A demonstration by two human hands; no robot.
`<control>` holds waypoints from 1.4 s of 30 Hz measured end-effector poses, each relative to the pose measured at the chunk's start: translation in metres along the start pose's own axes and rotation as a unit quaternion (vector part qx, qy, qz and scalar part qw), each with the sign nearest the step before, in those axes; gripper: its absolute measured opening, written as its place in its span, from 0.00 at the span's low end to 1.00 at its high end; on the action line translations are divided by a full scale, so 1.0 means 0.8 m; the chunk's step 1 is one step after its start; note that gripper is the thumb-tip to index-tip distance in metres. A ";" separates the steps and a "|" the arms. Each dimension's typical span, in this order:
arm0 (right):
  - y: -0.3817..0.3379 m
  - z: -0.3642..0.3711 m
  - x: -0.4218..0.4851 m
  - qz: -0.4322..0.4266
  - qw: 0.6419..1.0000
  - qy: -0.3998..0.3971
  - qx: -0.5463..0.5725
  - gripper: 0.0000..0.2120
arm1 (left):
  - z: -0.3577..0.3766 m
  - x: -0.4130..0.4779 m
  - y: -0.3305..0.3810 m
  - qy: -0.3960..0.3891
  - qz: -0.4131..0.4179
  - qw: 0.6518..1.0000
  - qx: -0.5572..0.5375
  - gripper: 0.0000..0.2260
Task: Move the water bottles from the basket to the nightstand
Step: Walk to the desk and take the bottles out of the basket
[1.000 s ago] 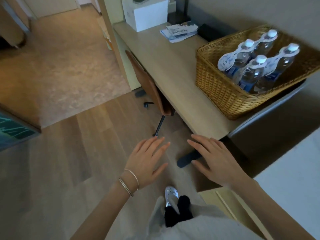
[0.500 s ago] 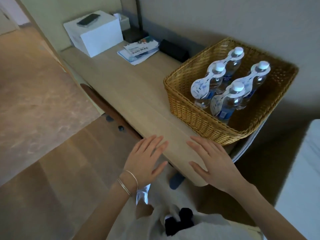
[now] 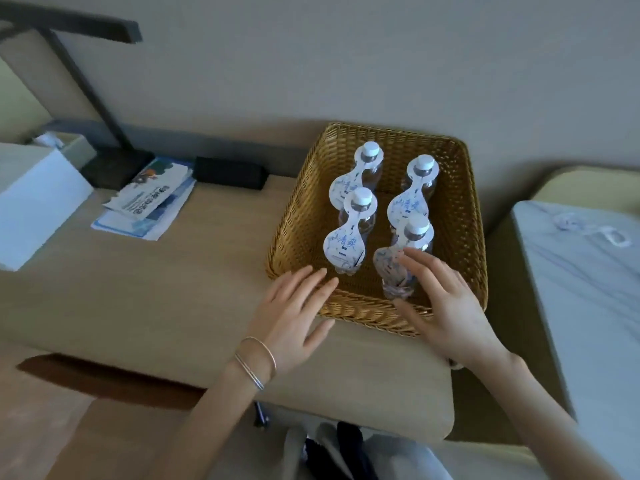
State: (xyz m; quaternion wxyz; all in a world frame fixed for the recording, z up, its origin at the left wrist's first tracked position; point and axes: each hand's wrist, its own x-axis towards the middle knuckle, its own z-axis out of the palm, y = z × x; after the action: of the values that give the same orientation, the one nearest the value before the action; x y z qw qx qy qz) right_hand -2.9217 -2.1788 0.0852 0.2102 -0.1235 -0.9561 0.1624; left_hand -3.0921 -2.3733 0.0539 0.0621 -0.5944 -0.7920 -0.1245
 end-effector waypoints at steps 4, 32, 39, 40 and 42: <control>0.012 0.006 0.013 0.089 0.995 0.034 0.007 0.31 | 0.027 0.032 -0.010 -0.015 0.031 0.999 -0.005 0.23; 0.088 0.071 0.099 0.125 0.982 0.029 0.141 0.34 | 0.058 0.033 -0.026 0.038 0.031 0.999 -0.008 0.20; 0.090 0.069 0.101 0.101 0.980 0.014 0.168 0.32 | 0.056 0.031 -0.033 0.056 0.040 0.998 0.003 0.19; 0.088 0.068 0.100 0.097 0.981 0.015 0.168 0.32 | 0.056 0.031 -0.034 0.058 0.042 0.997 0.003 0.19; 0.080 0.063 0.098 0.082 0.982 0.024 0.167 0.33 | 0.055 0.031 -0.038 0.059 0.048 0.997 0.000 0.19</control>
State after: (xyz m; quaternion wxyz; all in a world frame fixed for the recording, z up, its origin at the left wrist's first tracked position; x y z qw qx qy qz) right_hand -3.0025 -2.1093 0.0471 0.2363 -0.1688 -0.8970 0.3334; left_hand -3.1258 -2.3465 0.0140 0.1150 -0.6234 -0.7574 -0.1565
